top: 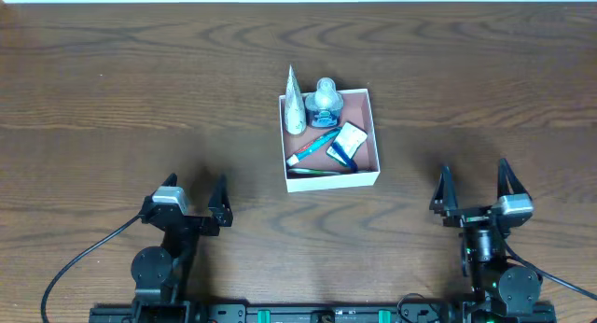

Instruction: Pack container

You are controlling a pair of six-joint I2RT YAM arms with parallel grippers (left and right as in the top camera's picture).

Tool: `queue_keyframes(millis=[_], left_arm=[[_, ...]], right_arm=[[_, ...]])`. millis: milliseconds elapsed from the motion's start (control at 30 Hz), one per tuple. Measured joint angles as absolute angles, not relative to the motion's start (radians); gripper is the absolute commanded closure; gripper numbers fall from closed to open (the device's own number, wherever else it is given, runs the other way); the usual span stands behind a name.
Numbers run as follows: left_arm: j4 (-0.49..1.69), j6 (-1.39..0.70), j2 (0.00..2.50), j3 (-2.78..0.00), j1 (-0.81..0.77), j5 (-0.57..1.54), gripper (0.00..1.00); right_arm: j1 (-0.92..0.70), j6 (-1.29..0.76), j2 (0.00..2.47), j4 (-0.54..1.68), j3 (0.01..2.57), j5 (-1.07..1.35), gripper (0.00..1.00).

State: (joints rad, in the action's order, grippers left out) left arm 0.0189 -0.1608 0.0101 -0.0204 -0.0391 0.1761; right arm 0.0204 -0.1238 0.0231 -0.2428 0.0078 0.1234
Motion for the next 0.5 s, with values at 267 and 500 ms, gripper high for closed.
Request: queue_keyframes(millis=[267,500], left_arm=[[0.019,-0.161,0.010,-0.020,-0.039,0.176,0.02],[0.019,-0.161,0.010,-0.020,-0.039,0.176,0.02]], right_arm=[[0.020,-0.013,0.015,-0.146,0.008,0.170,0.01],[0.020,0.070,0.013,0.049,0.007,0.224,0.01]])
